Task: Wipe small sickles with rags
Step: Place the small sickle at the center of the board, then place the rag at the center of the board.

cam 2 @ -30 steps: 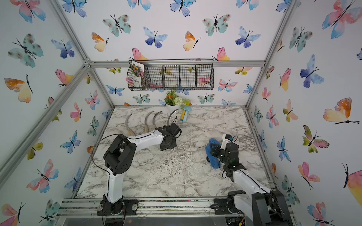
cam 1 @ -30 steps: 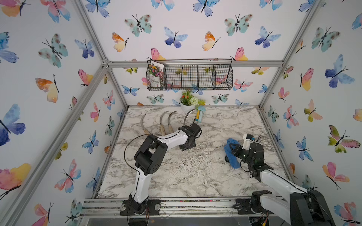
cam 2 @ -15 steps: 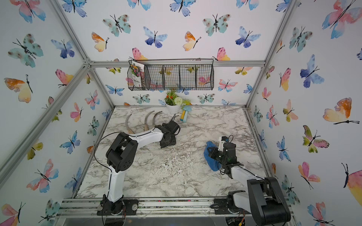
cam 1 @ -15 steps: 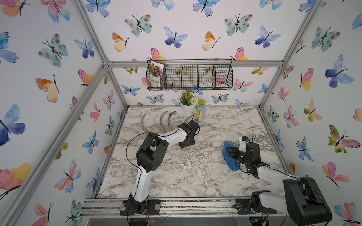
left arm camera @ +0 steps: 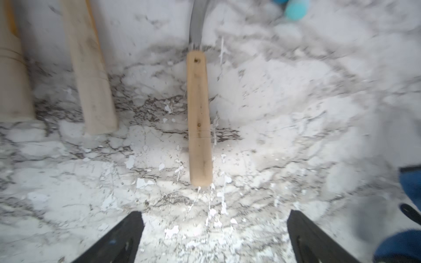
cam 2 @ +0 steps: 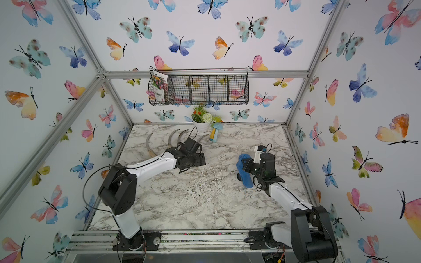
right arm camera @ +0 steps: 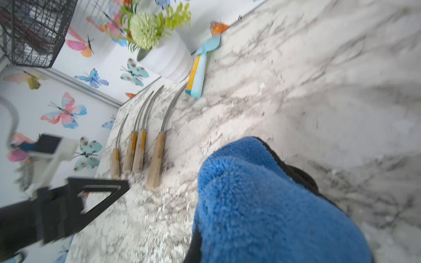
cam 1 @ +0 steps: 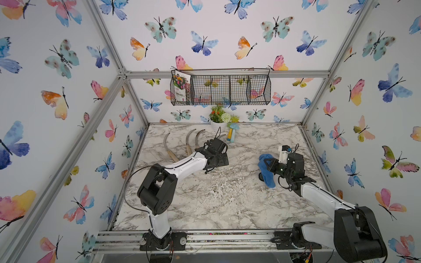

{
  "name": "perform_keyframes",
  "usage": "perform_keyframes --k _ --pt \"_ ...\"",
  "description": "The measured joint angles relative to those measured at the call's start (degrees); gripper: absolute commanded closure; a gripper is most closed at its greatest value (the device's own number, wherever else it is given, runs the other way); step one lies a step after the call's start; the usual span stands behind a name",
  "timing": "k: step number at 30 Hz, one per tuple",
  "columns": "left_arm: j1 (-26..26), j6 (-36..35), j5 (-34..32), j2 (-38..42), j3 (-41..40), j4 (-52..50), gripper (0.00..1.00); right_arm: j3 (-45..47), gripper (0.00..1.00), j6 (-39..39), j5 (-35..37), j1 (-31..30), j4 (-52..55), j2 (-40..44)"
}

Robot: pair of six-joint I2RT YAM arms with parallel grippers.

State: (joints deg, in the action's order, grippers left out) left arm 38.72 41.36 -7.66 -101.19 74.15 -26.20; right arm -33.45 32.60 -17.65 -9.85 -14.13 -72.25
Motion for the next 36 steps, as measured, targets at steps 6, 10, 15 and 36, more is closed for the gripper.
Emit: perform_keyframes --k 6,10,15,36 --pt "-0.6 -1.0 -7.3 22.9 -9.4 5.5 0.01 -15.9 0.98 -3.6 7.9 0.0 3.6 -12.3" --pt "-3.0 -4.1 -10.7 37.1 -16.8 8.2 0.01 -25.9 0.98 -4.8 10.3 -0.3 6.2 -23.1" --pt "-3.4 -10.3 -8.9 50.5 -32.9 21.9 0.01 -33.6 0.58 -6.6 12.0 -2.8 9.7 -34.9" --pt "-10.3 -27.6 -26.3 55.7 -46.9 43.5 0.01 -36.2 0.00 -4.1 24.5 1.3 24.2 -16.2"
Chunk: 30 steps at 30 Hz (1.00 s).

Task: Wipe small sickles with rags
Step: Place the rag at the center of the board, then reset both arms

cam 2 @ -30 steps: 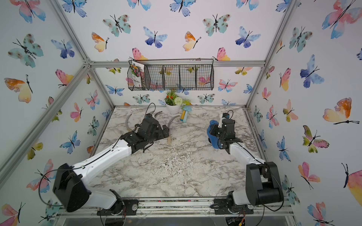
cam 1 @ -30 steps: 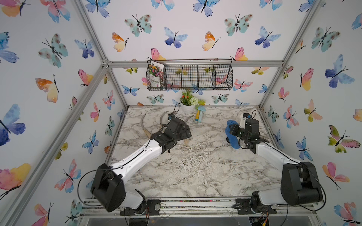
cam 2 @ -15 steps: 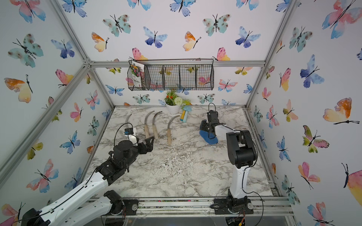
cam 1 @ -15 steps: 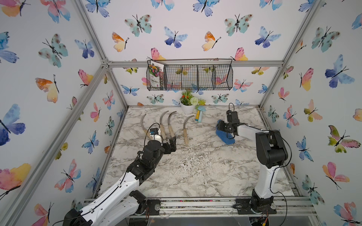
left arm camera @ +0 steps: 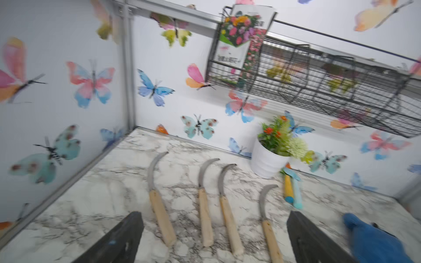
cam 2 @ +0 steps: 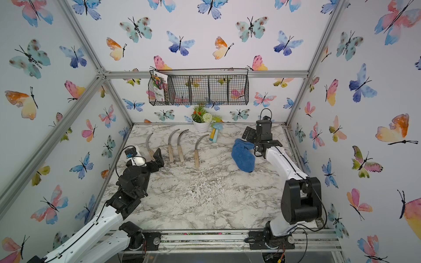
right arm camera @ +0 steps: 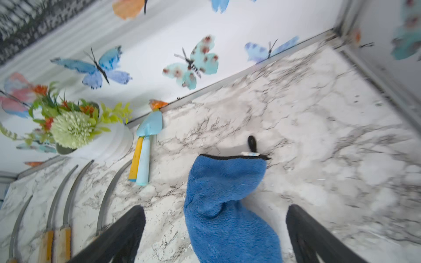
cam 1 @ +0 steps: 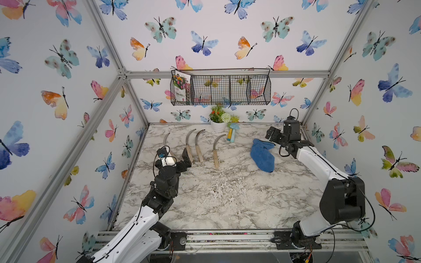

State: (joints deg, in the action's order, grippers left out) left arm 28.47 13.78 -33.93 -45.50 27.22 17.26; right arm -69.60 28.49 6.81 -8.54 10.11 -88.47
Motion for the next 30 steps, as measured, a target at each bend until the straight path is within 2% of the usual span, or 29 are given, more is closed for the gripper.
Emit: perform_keyframes --k 3,5,7,10,14,16,18,21,23,26,30 --pt "-2.3 -4.2 -3.0 -3.1 -6.8 9.4 0.01 7.1 0.00 -0.5 4.9 3.8 -3.7 6.4" --pt "-6.1 -5.5 -2.3 -6.2 -13.5 15.1 0.01 14.7 0.00 -1.5 10.0 5.5 -7.8 10.0" --pt "-12.0 -5.4 -0.5 -7.1 -20.2 20.0 0.01 19.5 0.00 -2.8 12.2 5.7 -9.6 10.4" --pt "-18.5 -3.8 -0.2 -7.6 -24.4 24.0 0.01 22.6 0.00 -5.8 13.4 5.6 -12.2 6.2" --pt "-22.1 -3.7 2.3 -15.2 -24.0 32.7 0.01 33.7 0.02 -8.6 15.2 5.3 -24.8 3.8" --pt "-22.3 -4.6 4.3 -17.3 -23.4 34.0 0.01 36.9 0.02 -9.6 15.7 5.3 -27.9 1.6" --pt "-23.5 -5.2 7.3 -20.8 -23.4 39.5 0.01 38.6 0.02 -10.9 14.8 5.4 -32.5 -0.8" --pt "-28.4 -6.6 14.9 -30.4 -22.8 47.9 0.01 41.0 0.02 -13.1 12.8 5.4 -38.4 -0.7" --pt "-29.6 -8.4 20.7 -36.1 -20.8 48.9 0.01 42.4 0.02 -14.7 11.5 5.3 -41.9 0.8" --pt "-29.4 -9.8 26.4 -37.2 -19.0 48.8 0.01 45.4 0.00 -16.2 11.2 5.2 -48.3 4.2" --pt "-29.4 -11.0 30.3 -36.8 -17.7 49.2 0.01 46.2 0.00 -19.4 9.2 5.5 -56.6 1.0"
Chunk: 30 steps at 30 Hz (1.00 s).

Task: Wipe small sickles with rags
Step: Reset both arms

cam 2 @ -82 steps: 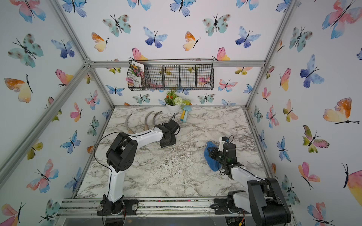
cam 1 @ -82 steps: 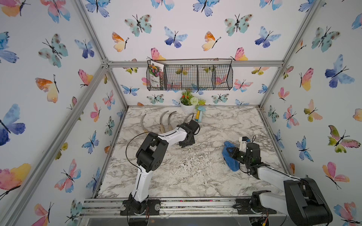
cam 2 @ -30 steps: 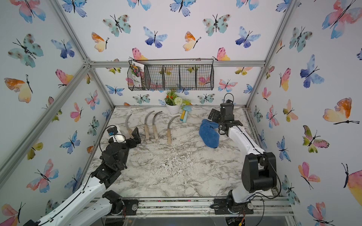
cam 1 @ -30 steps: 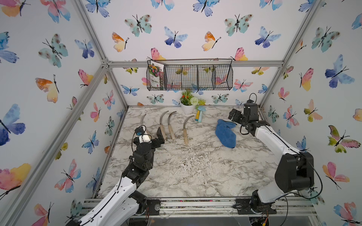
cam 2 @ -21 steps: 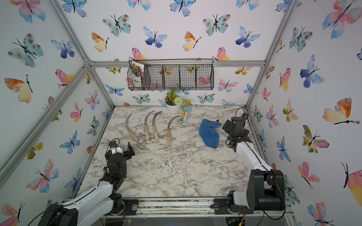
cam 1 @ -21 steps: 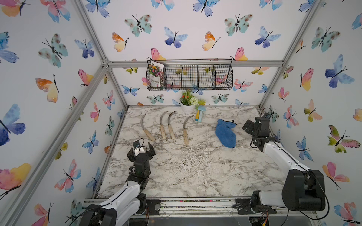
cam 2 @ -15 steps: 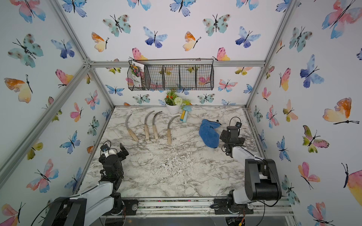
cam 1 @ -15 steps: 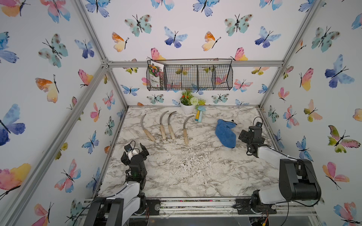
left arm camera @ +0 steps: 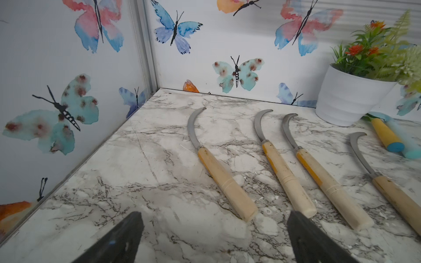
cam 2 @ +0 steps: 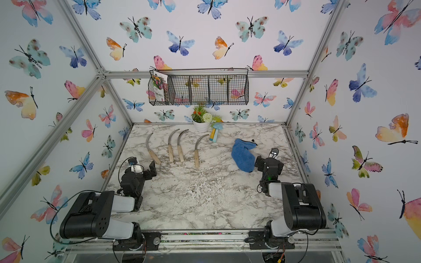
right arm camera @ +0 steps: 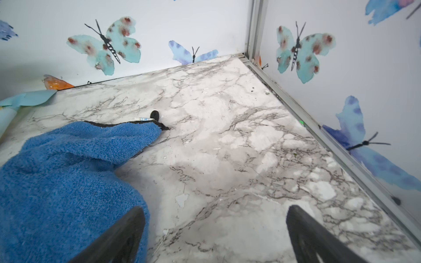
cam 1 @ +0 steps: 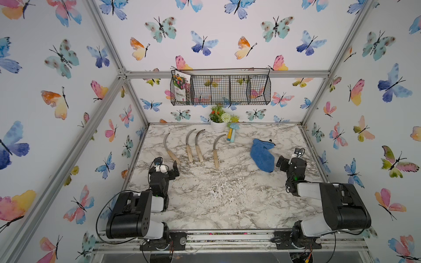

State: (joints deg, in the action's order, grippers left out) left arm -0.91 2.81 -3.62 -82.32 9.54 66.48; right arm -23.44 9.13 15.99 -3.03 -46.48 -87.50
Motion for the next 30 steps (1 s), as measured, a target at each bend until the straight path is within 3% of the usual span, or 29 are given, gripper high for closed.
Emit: perform_keyframes --k 8,30 --pt "0.0 -0.5 1.9 0.0 0.0 0.0 0.01 5.0 0.02 -7.3 -13.9 0.2 -11.9 -3.3" --pt "1.2 -1.4 2.1 0.0 0.7 -1.2 0.01 7.8 0.02 -8.8 -15.5 0.1 -20.1 -3.4"
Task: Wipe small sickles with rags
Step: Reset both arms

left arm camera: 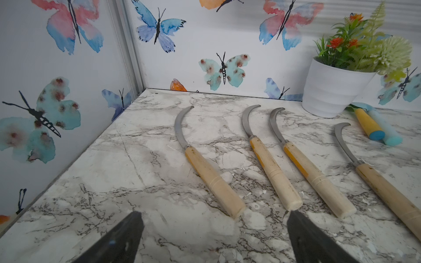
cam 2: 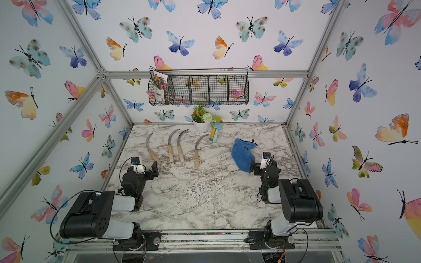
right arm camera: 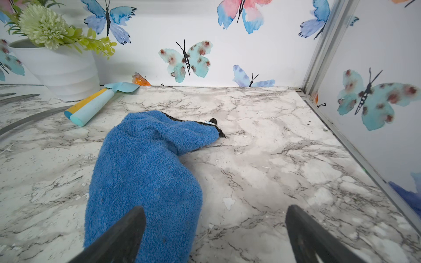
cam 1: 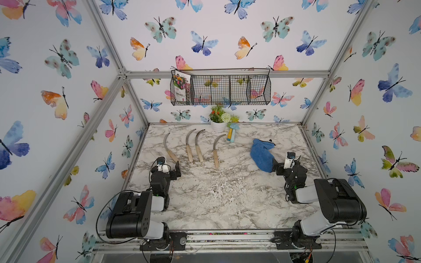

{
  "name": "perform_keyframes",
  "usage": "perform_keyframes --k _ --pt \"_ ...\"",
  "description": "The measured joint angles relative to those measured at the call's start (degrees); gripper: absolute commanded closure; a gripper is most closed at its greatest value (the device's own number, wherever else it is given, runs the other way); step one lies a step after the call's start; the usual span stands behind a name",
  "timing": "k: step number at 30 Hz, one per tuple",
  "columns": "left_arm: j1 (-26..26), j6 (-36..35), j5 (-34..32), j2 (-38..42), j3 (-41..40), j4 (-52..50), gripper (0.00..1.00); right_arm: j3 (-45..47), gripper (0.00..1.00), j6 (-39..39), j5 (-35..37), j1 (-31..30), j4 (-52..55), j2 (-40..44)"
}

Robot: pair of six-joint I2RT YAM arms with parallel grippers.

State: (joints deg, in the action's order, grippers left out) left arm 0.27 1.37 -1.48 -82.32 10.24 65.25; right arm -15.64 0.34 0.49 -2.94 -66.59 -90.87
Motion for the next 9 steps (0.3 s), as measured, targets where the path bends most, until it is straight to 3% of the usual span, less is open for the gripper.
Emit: perform_keyframes --k 9 --pt "0.2 -0.1 -0.1 0.0 1.7 -2.9 0.01 0.0 0.02 0.0 0.0 0.0 0.0 0.0"
